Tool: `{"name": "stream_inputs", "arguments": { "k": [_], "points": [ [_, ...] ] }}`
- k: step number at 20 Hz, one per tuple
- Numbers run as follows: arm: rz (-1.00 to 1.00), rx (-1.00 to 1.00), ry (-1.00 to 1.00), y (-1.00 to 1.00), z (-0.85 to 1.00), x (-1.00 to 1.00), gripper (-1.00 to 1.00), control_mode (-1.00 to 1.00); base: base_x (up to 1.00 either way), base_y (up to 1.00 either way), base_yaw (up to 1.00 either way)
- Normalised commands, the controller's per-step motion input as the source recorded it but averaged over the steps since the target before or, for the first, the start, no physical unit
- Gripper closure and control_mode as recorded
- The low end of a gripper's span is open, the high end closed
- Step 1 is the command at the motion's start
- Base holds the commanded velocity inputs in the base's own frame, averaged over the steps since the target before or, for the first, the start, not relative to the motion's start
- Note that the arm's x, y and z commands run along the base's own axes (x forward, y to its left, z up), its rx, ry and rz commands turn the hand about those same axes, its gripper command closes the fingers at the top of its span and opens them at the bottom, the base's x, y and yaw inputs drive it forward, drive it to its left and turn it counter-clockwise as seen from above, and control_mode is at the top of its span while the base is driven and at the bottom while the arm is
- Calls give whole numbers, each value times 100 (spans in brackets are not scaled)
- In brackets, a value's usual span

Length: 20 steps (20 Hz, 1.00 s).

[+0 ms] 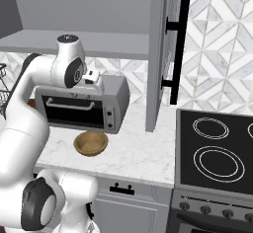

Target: Pick up the bowls on the counter and stack them on top of one another in the open cabinet. Place the smaller bowl on top of the larger bowl.

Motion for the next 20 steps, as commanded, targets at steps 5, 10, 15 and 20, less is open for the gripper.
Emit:
{"name": "stream_inputs", "arguments": {
  "k": [5, 10, 15, 20],
  "points": [
    [0, 0, 0, 0, 0, 0, -100, -100, 0, 0, 0],
    [-9, 0, 10, -45, -25, 0, -100, -100, 0, 0, 0],
    [-18, 5, 6, -87, -78, -17, -100, -100, 0, 0, 0],
    [-17, 3, 10, -19, -84, 5, -100, -100, 0, 0, 0]
  ]
}}
